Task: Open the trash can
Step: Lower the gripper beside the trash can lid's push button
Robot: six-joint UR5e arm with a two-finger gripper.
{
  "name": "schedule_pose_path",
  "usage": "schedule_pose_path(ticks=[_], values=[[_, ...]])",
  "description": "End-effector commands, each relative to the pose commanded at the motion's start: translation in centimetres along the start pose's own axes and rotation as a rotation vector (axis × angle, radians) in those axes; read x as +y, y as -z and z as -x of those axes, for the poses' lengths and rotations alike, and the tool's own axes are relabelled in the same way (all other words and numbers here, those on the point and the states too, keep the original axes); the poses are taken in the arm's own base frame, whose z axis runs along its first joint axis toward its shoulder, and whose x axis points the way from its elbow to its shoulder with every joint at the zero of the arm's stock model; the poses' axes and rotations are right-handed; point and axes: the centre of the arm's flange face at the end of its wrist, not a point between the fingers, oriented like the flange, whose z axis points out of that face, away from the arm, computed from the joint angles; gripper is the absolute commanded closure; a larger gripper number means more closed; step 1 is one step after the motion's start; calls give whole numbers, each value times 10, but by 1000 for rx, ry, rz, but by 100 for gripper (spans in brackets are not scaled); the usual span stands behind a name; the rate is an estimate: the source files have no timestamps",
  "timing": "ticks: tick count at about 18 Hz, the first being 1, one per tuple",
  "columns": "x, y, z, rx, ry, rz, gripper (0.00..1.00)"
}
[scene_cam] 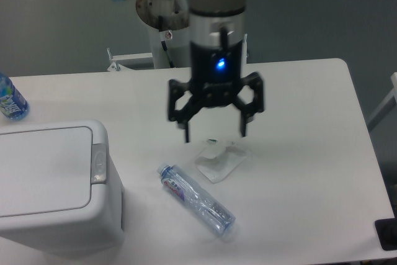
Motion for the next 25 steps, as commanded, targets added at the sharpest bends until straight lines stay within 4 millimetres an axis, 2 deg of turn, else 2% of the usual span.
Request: schedule_pose_path(ticks=[7,10,12,25], values=[[9,-14,-27,25,9,32,0],[10,-23,-31,29,46,45,0],[10,-24,-44,48,40,45,0],[15,-43,-63,140,68,68,0]])
